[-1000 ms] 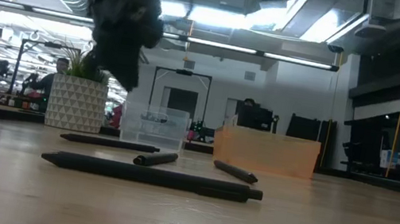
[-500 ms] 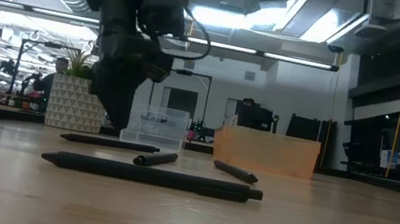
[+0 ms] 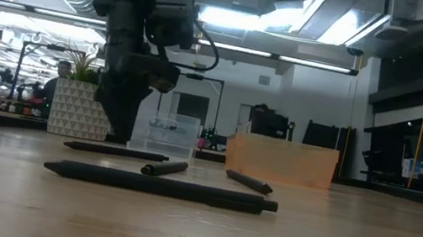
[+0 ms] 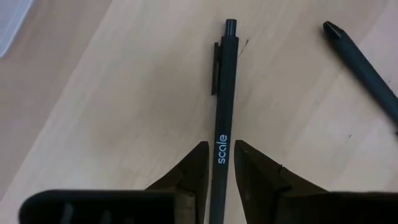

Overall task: Sort pens & pencils
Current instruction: Put the black pen into the transparent bin

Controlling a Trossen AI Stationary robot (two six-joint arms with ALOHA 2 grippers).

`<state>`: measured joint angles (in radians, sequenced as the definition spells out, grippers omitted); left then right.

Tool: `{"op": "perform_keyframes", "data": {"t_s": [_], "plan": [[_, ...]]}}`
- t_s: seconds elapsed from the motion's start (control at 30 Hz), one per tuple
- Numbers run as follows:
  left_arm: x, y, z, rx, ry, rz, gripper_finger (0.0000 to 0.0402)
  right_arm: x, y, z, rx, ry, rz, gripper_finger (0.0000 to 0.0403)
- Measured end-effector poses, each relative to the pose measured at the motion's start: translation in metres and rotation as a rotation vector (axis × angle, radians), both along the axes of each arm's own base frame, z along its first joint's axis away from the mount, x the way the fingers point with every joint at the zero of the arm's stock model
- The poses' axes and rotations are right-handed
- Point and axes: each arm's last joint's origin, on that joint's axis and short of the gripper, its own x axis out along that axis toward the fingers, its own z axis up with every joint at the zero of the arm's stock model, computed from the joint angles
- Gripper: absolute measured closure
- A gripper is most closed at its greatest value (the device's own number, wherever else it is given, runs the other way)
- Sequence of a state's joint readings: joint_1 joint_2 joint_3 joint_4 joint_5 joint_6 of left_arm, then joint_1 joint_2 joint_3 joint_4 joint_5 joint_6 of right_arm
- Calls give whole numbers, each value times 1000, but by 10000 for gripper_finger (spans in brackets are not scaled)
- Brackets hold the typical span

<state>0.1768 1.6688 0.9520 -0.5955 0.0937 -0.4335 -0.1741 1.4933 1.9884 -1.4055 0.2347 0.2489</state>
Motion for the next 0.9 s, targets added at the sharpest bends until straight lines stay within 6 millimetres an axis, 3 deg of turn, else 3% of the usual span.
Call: {"op": "perform_keyframes", "data": {"t_s": [0.47, 0.9], "plan": [[3, -1, -16, -45, 50, -10, 332, 1, 0, 0, -10, -1, 13, 364], [5, -2, -19, -65, 47, -8, 332, 2, 0, 2, -19, -23, 19, 364]]}}
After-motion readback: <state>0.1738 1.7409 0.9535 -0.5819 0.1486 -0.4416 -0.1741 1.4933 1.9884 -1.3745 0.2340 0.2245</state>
